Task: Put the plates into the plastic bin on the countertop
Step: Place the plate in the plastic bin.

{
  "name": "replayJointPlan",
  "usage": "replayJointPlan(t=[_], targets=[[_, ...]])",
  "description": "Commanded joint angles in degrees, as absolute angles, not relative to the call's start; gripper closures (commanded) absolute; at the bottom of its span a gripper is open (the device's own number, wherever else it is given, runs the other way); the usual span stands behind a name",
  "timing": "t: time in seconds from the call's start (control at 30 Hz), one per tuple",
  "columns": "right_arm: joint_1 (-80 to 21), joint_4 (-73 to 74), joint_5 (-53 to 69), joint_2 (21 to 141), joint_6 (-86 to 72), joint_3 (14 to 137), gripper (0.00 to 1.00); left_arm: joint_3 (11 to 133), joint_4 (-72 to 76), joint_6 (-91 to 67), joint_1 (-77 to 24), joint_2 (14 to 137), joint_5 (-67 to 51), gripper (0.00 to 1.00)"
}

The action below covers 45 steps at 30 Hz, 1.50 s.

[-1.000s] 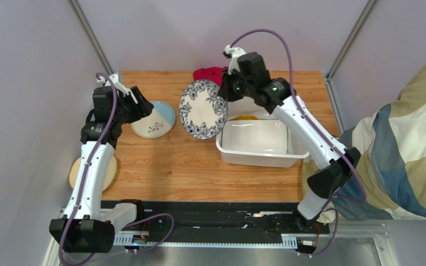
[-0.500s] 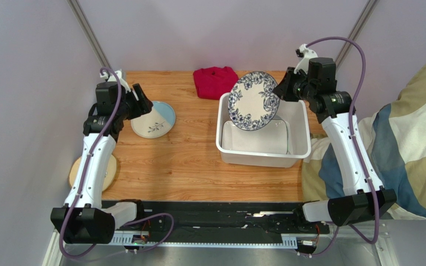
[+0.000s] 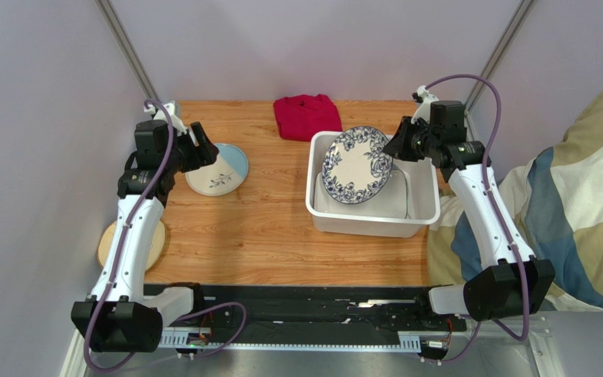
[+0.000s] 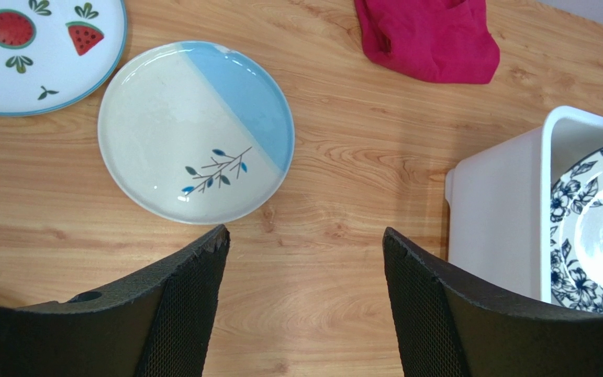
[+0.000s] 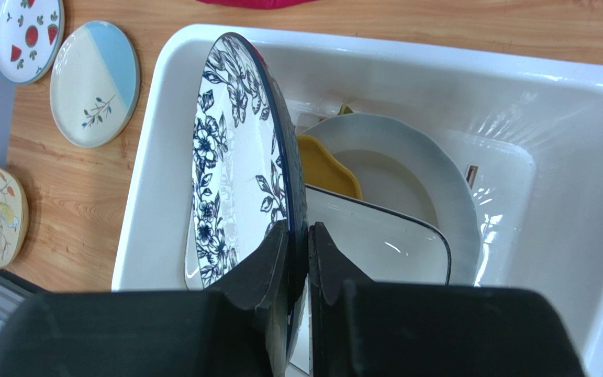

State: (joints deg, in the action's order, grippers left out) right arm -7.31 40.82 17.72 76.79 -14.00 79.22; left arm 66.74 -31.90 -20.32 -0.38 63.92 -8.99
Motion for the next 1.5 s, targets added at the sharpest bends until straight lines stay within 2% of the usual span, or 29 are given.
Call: replayJointPlan(t=[0.0, 0.47, 0.73, 0.87, 0.97, 1.1, 1.2, 1.33, 1.47], targets=[[-6.94, 28.31, 23.64, 73.74, -17.75, 77.70, 1.00, 66.53, -30.15, -18.81, -0.35, 62.14, -9.84, 0.23], [-6.94, 21.18, 29.53, 76.02, -19.60, 67.42, 1.00, 67.24, -31.11, -18.28, -0.35, 62.49, -10.72, 0.22], [-7.29, 25.31, 21.28, 76.12, -16.97, 63.46, 0.99, 66.97, -30.85, -18.54, -0.35, 62.67, -11.51, 0.22], [-7.73, 26.72, 19.07, 74.80, -16.00, 62.23, 0.90, 66.97, -30.85, -18.72, -0.35, 62.84, -11.86, 0.22], [-7.65, 28.21, 18.28, 74.09, -15.56, 62.58, 0.76, 66.88, -30.85, -18.90, -0.35, 63.02, -11.78, 0.22], [-7.65, 30.40, 16.88, 72.69, -15.38, 63.45, 0.50, 66.97, -31.11, -18.46, -0.35, 63.28, -11.95, 0.22], [-7.73, 31.98, 15.74, 71.37, -15.12, 64.68, 0.41, 66.97, -31.20, -18.02, -0.35, 63.02, -11.16, 0.21], [-7.65, 34.97, 13.45, 70.23, -14.33, 67.14, 0.34, 66.53, -31.11, -17.67, -0.35, 62.67, -10.46, 0.19], [-7.65, 37.79, 11.08, 68.82, -12.84, 69.78, 0.33, 66.36, -31.03, -16.70, -0.35, 63.37, -9.93, 0.19]])
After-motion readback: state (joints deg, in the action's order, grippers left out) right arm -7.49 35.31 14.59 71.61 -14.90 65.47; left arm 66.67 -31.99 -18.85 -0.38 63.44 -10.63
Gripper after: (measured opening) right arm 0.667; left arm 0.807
